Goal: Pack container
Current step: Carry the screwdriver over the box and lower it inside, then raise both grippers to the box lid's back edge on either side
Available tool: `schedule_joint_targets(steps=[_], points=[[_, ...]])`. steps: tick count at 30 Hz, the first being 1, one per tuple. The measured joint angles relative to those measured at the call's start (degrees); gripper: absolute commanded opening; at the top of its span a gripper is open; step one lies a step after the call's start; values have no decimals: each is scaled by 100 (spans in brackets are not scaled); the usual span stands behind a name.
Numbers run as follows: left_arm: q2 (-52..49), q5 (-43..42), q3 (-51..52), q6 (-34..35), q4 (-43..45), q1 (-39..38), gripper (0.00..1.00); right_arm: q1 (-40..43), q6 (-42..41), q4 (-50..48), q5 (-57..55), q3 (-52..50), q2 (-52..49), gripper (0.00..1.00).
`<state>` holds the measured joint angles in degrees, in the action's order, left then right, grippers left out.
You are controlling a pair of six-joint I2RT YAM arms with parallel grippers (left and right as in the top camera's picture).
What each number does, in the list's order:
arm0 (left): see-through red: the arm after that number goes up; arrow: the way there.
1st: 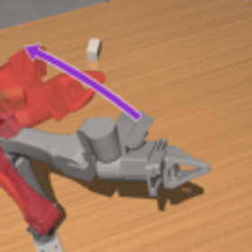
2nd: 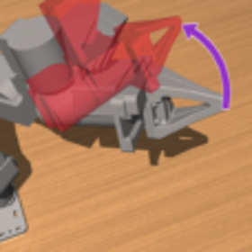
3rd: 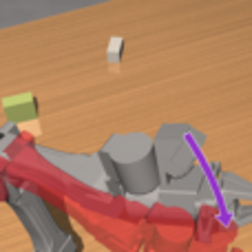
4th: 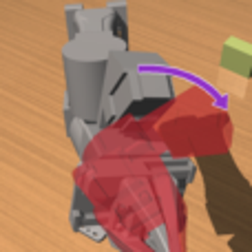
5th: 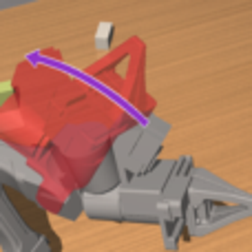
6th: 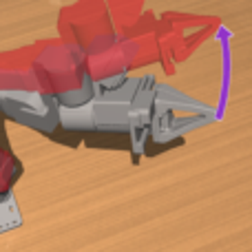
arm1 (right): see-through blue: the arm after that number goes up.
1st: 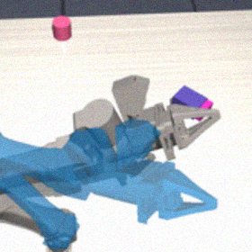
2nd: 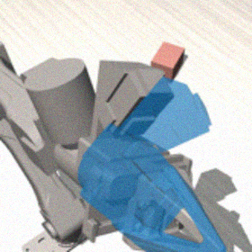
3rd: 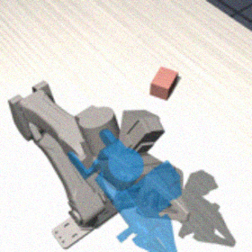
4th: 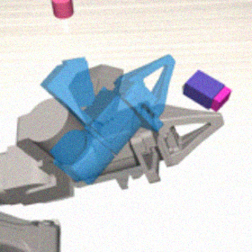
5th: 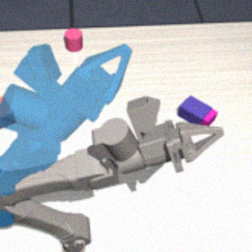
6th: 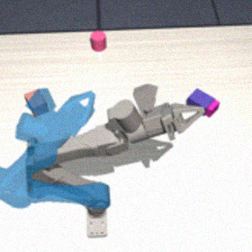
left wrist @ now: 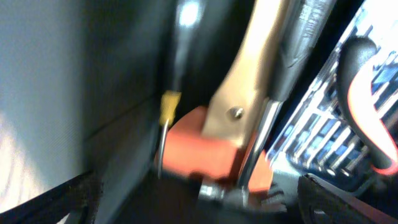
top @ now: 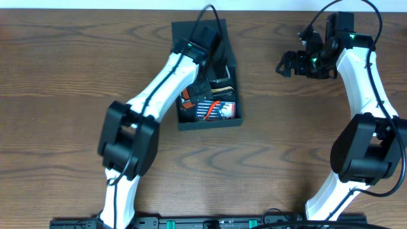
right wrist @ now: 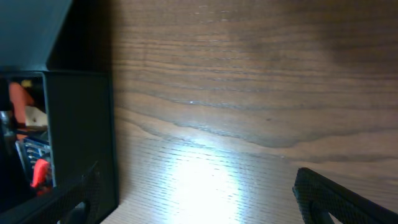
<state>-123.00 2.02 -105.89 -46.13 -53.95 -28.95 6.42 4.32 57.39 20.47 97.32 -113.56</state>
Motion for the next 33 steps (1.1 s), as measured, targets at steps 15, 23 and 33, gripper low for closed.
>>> schedule_joint_targets(steps=[15, 23, 33], points=[[1587, -710, -358, 3862, 730, 2553, 6, -83, -1294, -1679, 686, -7, -7, 1], [-120, -3263, -280, 4863, 1209, 3674, 6, -520, -1845, -2774, 852, -7, -507, 1], [-979, -4406, -243, 5193, 1335, 3471, 6, -946, -2422, -4229, 1987, -15, -2015, 1]])
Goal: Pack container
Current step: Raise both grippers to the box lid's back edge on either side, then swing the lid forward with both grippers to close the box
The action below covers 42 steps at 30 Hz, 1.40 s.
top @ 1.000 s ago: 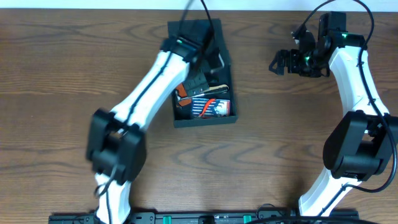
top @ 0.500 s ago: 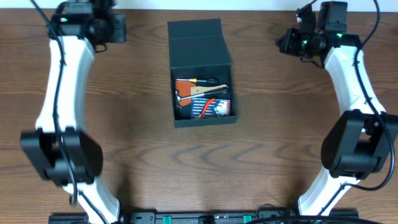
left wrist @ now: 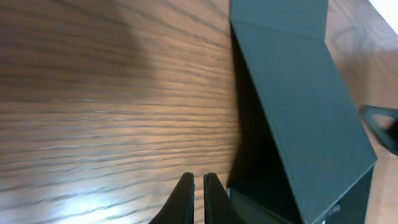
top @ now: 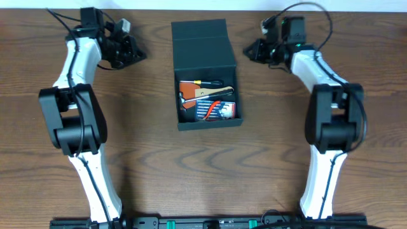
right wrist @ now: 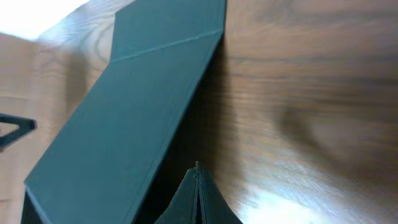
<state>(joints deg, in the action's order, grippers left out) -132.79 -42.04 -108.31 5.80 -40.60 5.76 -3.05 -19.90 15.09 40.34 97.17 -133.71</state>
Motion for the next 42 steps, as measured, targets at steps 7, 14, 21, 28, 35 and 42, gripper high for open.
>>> schedule_joint_targets(steps=[7, 14, 21, 28, 35, 42], points=[[-494, -260, -2, 24, 94, -319, 6, 2, -455, -514, 623, -13, -592, 1], [-699, -376, 0, 131, 603, -612, 6, -52, -487, -780, 844, -17, -647, 1], [-699, -1043, 0, 271, 1325, -680, 6, -192, -472, -1484, 1128, -22, -649, 1], [-697, -1729, 0, 828, 2107, -647, 6, -168, -1261, -3062, 1768, -50, -651, 2], [-424, -1864, 0, 1128, 2151, -658, 6, -46, -3073, -5274, 2341, -55, -647, 2], [844, -1375, 2, 1014, 1228, -643, 6, -24, -4068, -5565, 2592, -55, -278, 2]])
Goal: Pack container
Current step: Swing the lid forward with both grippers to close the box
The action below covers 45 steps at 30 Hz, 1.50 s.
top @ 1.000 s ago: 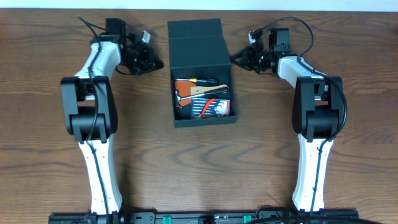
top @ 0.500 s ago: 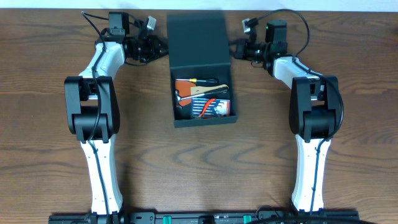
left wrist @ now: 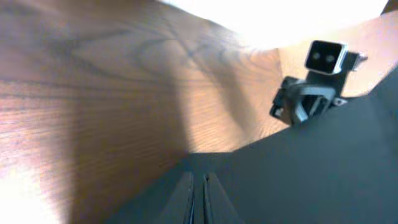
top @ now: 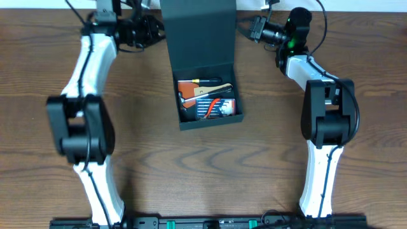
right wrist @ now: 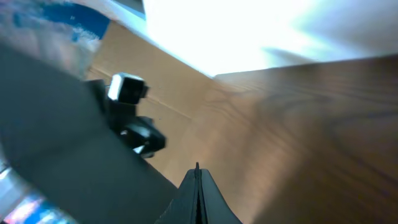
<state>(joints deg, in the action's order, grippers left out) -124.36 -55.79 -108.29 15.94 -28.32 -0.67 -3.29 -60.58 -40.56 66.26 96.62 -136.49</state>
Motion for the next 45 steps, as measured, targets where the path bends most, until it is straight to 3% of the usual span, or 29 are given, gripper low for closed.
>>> schedule_joint_targets(steps=[7, 12, 18, 25, 32, 39, 45], points=[[1440, 496, -22, -684, -1609, -33, 6, -195, -68, 634, 63, 2, 883, 2], [1818, 802, -26, -1008, -2599, -81, 6, -424, 81, 3001, -260, 46, 1486, 1], [1982, 1342, -20, -1307, -3609, -284, 6, -960, 1528, 6887, -1722, 15, 2273, 1], [2022, 2420, 20, -1488, -4422, -922, 6, -1875, 3128, 9252, -4074, 9, 3202, 1], [2033, 3447, 706, -1541, -4251, -1596, 6, -2081, 3842, 9945, -5209, -13, 3174, 1], [2035, 3718, 2039, -1580, -2935, -1851, 6, -2081, 4087, 9691, -5545, -511, 3023, 1], [2035, 3770, 2774, -1580, -2465, -2002, 6, -2081, 4175, 9110, -5613, -1191, 3005, 1]])
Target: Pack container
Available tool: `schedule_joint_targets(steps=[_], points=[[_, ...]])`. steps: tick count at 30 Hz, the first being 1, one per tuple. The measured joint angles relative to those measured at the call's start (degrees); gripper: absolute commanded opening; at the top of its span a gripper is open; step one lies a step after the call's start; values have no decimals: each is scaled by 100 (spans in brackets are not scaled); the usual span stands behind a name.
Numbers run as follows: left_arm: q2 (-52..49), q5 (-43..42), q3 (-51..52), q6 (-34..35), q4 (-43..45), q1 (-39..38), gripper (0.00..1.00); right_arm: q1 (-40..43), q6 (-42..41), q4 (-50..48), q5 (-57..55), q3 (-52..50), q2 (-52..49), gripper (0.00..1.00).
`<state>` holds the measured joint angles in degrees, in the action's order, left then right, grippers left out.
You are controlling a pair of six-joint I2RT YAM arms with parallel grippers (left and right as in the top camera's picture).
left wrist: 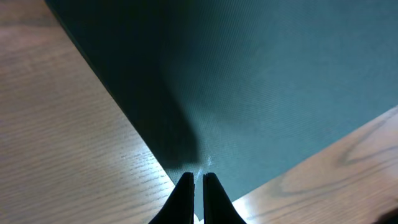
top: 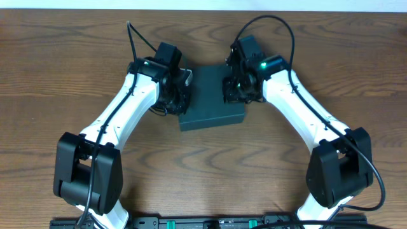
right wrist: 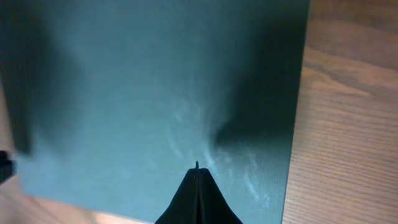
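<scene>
The dark container (top: 213,105) lies in the middle of the table with its lid down, so its contents are hidden. My left gripper (top: 183,97) is shut, tips down on the lid's left edge. The left wrist view shows its fingertips (left wrist: 198,178) nearly together over the teal-grey lid (left wrist: 280,81), right where lid meets wood. My right gripper (top: 231,89) is shut too and rests on the lid's right part. In the right wrist view its tips (right wrist: 197,167) press on the lid (right wrist: 155,93) near its right edge.
Brown wooden table (top: 305,38) all round the container. Both arms reach in from the front, the left arm (top: 121,121) and the right arm (top: 305,121) crossing the table on either side of the box. A black rail runs along the front edge (top: 203,222).
The lid stood raised above the open box, with both shut grippers behind it at the far edge. Now the lid is down, the tools are covered, and both grippers rest on top of it.
First my left gripper was down among the tools in the open box while the right one waited open at the right. Then both grippers were shut beside the flat-lying lid at the back. The lid then stood raised, and now it covers the box.
</scene>
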<state>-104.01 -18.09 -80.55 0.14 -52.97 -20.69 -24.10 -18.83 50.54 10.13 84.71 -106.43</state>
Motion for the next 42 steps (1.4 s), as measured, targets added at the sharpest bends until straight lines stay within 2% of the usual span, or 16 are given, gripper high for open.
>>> schedule_joint_targets(steps=[4, 8, 15, 22, 24, 29, 36, 39, 42], points=[[0, 26, 195, -2, 197, -4, 6, 2, 7, -551, 13, -535, 7, 1], [9, 31, 197, -2, 164, -4, 6, 2, 7, -605, 17, -584, 59, 1], [302, 232, -111, 0, -649, 105, 6, 42, 348, -533, -55, -442, 291, 1], [2009, 1720, -741, -7, -678, 304, 7, 42, 1329, -586, -944, 713, 1779, 1], [2629, 2304, -817, -17, -664, 319, 15, 31, 1637, -549, -1255, 1001, 2374, 1], [4057, 3576, -852, -26, -756, 323, 16, -83, 2057, -15, -1888, 1200, 3845, 2], [5751, 4181, -866, 15, -1123, 323, 17, -251, 2061, 1585, -2170, 1200, 5521, 2], [6347, 4273, -876, 116, -1510, 323, 36, -251, 1956, 2387, -2227, 1200, 6186, 2], [6771, 4334, -881, 212, -1891, 323, 45, -251, 1867, 2898, -2267, 1200, 6730, 2]])
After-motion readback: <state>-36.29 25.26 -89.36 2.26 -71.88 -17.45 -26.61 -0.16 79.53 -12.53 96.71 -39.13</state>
